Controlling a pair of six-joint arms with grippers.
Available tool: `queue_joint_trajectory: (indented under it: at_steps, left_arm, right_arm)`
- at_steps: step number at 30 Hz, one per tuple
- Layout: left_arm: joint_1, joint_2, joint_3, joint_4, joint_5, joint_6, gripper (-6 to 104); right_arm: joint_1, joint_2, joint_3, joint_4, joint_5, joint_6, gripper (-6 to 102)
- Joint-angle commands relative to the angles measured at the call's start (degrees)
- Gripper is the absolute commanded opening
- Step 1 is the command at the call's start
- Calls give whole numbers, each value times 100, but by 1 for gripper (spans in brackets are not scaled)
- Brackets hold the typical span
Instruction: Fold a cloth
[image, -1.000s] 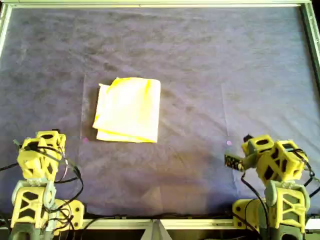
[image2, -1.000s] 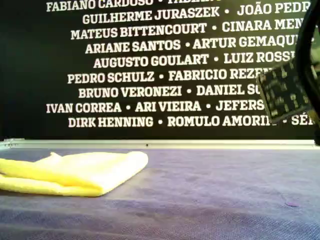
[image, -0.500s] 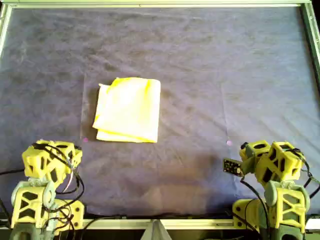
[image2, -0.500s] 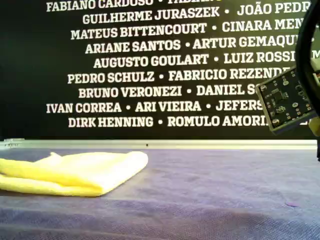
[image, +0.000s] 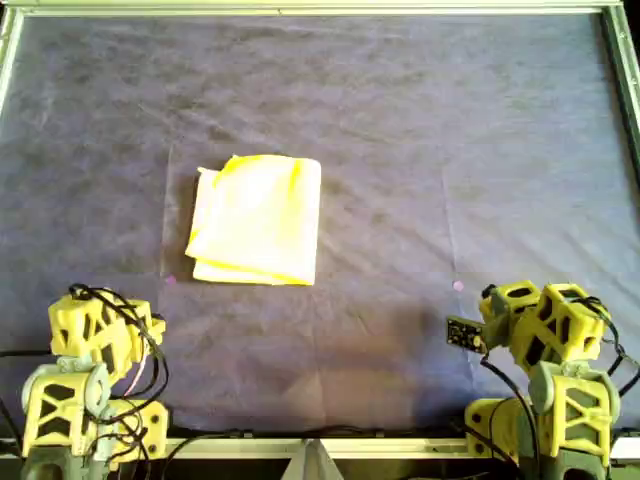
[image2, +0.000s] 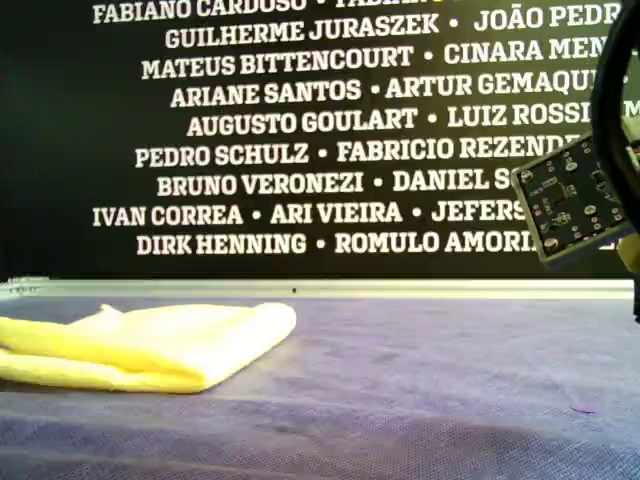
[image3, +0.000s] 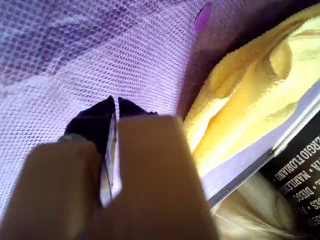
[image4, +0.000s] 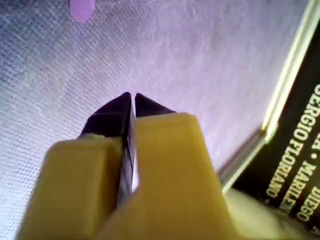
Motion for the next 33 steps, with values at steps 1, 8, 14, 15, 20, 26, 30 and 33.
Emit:
queue_joint_trajectory:
  at_steps: [1, 8, 14, 15, 20, 26, 30, 33]
  left_arm:
    - [-97, 26, -132, 9, 53, 26, 0]
    - [-237, 18, -132, 0, 53, 18, 0]
    - [-237, 18, -132, 0, 53, 18, 0]
    - [-237, 18, -132, 0, 53, 18, 0]
    - [-237, 18, -132, 0, 53, 18, 0]
    - [-237, 18, -132, 0, 53, 18, 0]
    - [-237, 18, -132, 0, 53, 18, 0]
    - [-237, 18, -132, 0, 53, 18, 0]
  right_arm:
    - [229, 237, 79, 70, 26, -26, 1]
    - [554, 237, 79, 70, 26, -26, 1]
    - [545, 237, 79, 70, 26, -26, 1]
    - [545, 237, 79, 70, 26, -26, 1]
    - [545, 237, 79, 70, 26, -26, 1]
    - [545, 237, 79, 70, 26, -26, 1]
    - [545, 237, 79, 70, 26, -26, 1]
    - [545, 237, 79, 70, 26, -26, 1]
